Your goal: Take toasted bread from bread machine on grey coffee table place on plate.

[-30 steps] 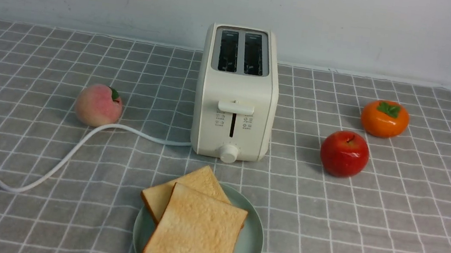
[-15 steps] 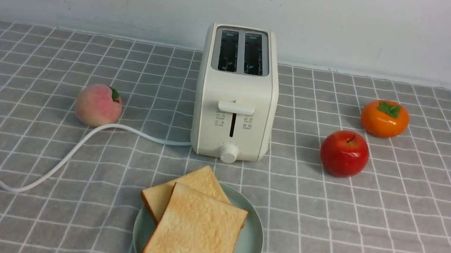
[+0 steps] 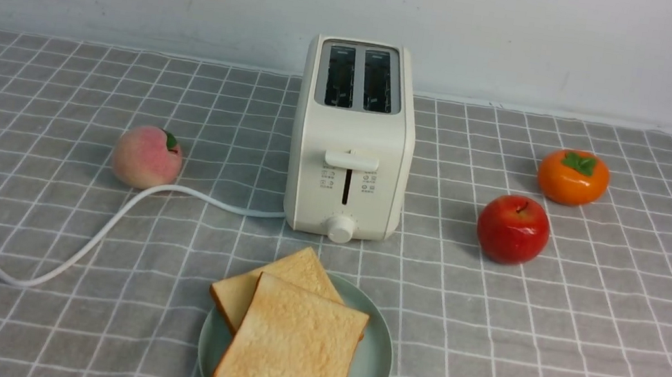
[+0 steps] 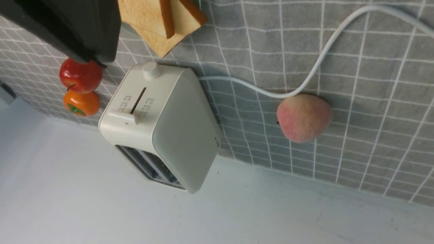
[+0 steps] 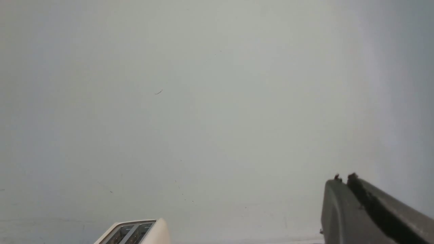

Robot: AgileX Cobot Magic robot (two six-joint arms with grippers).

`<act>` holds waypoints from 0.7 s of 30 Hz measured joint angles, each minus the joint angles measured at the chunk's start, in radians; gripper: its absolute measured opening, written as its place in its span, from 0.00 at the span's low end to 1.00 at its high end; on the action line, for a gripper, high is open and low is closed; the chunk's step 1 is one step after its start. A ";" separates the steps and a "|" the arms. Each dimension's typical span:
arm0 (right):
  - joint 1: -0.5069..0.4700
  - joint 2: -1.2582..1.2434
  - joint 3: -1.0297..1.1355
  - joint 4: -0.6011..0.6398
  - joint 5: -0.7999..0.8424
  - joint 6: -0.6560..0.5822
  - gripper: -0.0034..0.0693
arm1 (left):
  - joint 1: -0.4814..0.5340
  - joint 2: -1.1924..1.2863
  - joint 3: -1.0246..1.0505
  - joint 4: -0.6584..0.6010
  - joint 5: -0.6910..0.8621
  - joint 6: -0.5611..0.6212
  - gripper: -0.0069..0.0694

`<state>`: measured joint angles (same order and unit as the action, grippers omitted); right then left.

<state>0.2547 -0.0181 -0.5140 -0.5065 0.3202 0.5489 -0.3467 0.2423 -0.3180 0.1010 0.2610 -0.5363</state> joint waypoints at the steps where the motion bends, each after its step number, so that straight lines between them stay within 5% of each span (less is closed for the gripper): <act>1: 0.000 0.000 0.000 0.000 0.000 0.000 0.08 | 0.000 0.000 0.001 0.004 0.011 0.004 0.08; 6: 0.000 0.000 0.000 -0.003 -0.001 0.000 0.10 | 0.055 -0.065 0.069 0.007 0.020 0.067 0.08; 13: 0.000 0.000 0.000 -0.003 -0.002 0.000 0.11 | 0.271 -0.246 0.321 -0.101 0.027 0.192 0.09; 21: 0.000 0.000 0.000 -0.003 -0.005 0.000 0.12 | 0.296 -0.252 0.349 -0.125 0.122 0.256 0.09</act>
<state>0.2547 -0.0181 -0.5140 -0.5100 0.3150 0.5489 -0.0505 -0.0096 0.0311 -0.0244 0.3830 -0.2803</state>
